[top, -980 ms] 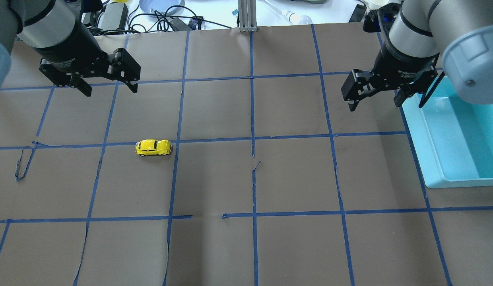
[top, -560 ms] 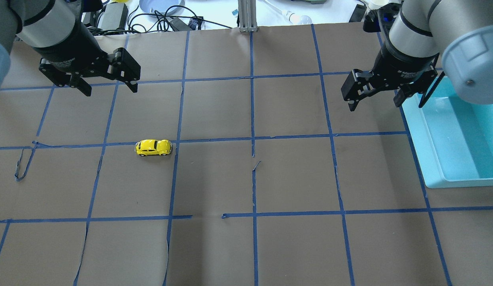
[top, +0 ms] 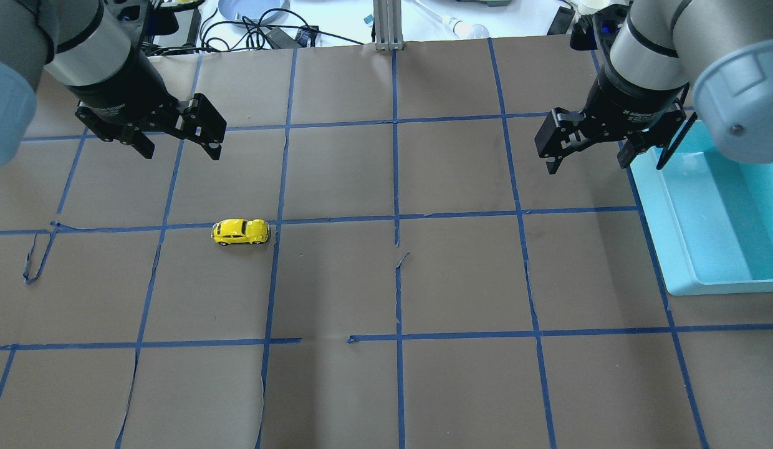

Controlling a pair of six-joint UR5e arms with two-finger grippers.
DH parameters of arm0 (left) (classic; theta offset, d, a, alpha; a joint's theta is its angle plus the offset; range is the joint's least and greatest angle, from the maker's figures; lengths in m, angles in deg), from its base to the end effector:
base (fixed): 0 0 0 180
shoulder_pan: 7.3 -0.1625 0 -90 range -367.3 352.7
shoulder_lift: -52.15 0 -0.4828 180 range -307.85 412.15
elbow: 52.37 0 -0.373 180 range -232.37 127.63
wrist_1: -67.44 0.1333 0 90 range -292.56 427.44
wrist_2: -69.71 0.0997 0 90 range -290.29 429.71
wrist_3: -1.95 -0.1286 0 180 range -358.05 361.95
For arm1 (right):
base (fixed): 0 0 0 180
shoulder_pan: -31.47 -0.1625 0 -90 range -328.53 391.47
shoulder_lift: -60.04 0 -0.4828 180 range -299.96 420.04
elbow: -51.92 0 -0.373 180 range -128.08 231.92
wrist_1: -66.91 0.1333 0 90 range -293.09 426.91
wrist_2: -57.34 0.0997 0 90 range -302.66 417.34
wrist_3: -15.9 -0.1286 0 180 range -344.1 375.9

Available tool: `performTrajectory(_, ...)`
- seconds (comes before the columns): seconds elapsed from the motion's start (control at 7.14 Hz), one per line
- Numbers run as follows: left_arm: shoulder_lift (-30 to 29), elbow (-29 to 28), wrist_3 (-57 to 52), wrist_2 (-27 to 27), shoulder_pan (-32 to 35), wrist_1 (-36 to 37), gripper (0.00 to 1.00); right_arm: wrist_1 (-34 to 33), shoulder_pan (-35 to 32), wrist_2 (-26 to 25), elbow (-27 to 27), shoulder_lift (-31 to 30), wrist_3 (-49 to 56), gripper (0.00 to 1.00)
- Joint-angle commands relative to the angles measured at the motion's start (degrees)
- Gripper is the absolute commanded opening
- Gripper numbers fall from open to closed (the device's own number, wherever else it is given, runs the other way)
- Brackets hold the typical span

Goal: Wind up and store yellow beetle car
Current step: 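Lower the left gripper over the yellow toy car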

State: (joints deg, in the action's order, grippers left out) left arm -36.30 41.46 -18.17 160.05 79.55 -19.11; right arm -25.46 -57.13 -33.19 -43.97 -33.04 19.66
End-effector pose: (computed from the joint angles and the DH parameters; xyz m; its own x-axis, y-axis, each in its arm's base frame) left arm -0.1070 -0.4685 0.5037 -0.9564 0.2917 -0.0126 0.2919 0.9563 -0.0171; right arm 0.1212 -0.4484 0.4970 -0.9991 -0.0412 0.0087 -0.0412 0.9991 0.0083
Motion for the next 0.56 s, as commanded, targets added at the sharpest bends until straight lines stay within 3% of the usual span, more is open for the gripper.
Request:
performTrajectory(0.0,-2.50,2.92,-18.73,1.86,-1.58,0.50,0.94,-0.09,0.00,-0.27,-0.01,0.09,-0.24,1.00)
performTrajectory(0.42,-7.51,10.73,-41.76,1.34,-4.13,13.89,0.94,0.00,0.09,-0.26,-0.01,0.17,0.72,1.00)
